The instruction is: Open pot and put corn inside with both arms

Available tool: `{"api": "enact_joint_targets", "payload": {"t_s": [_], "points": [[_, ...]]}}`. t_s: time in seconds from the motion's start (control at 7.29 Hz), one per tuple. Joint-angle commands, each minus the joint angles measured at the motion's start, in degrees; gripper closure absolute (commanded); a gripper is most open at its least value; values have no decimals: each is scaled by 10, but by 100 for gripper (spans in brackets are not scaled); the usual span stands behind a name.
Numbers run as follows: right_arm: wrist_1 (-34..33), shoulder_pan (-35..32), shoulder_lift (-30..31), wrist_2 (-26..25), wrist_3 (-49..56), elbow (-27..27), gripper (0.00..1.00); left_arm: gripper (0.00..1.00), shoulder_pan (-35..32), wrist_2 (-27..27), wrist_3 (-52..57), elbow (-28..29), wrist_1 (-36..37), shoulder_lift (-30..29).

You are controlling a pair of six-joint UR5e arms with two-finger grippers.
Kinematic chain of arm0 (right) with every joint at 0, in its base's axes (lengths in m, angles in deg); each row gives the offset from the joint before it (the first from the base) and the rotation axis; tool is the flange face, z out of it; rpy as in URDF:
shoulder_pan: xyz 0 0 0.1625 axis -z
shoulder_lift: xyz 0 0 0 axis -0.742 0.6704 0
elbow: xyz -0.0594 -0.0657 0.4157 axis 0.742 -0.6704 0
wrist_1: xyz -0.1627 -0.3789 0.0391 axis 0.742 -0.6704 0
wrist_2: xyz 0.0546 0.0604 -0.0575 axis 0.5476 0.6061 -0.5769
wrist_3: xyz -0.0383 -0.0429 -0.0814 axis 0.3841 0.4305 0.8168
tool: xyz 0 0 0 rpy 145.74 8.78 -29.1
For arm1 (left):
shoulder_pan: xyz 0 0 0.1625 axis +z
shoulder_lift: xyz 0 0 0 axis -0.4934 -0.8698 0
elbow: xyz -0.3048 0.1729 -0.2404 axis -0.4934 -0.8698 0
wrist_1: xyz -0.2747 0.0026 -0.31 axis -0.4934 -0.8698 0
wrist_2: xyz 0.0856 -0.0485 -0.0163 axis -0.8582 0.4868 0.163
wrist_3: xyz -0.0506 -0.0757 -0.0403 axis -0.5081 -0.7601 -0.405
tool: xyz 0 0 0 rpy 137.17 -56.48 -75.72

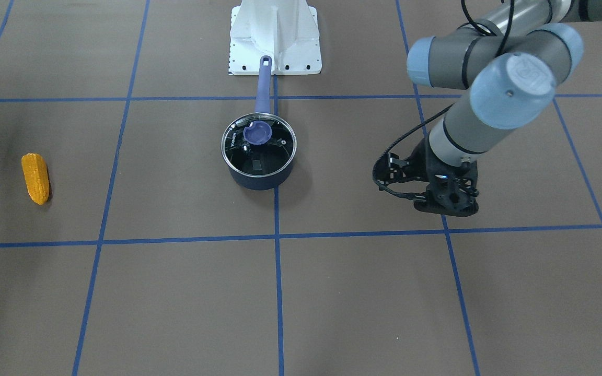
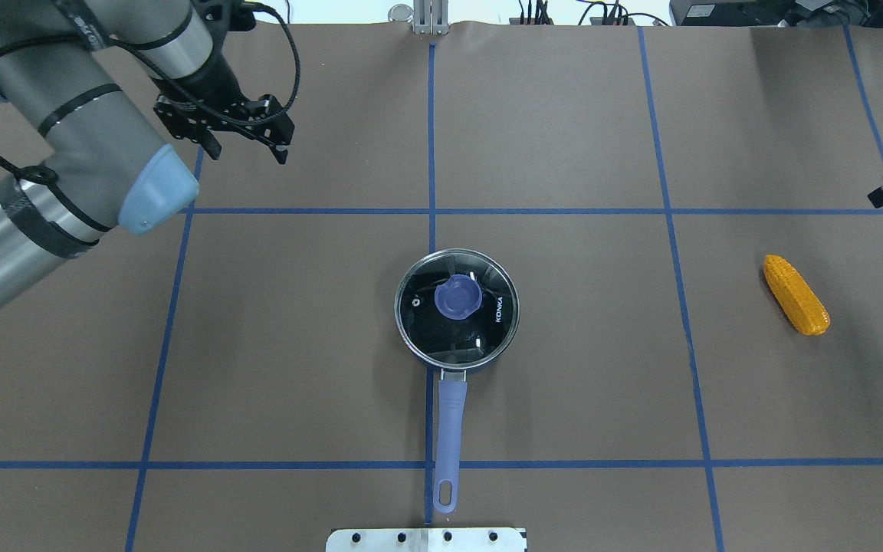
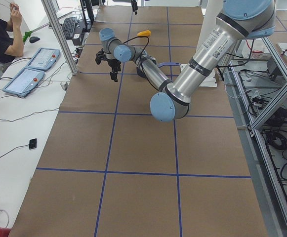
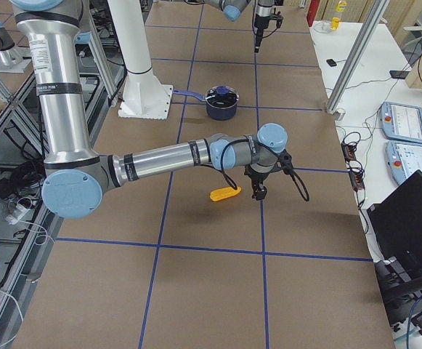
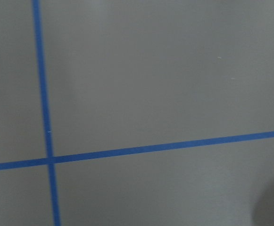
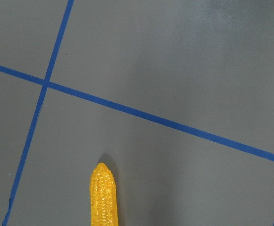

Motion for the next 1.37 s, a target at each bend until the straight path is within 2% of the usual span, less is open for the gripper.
{"api": "enact_joint_targets", "payload": {"t_s": [0.0, 0.14, 0.27, 0.41, 0.69, 1.24], "points": [[2, 75, 15, -82, -127, 45, 0, 1, 37, -15, -7, 10, 0, -46], [26, 97, 19, -83, -130, 46, 0, 1, 57, -38, -21, 5, -1, -60], [88, 114, 59, -86, -137, 40, 3, 1, 78, -56, -23, 4, 0, -72], [157, 119, 74, -83, -158, 20, 2, 1, 98, -78, -23, 3, 1, -86], [175, 147, 74, -86, -186, 7, 1, 0, 144, -139, -23, -2, 2, -105], [175, 205, 87, -110, -182, 1, 1, 0, 169, -142, -28, -28, 26, -106]]}}
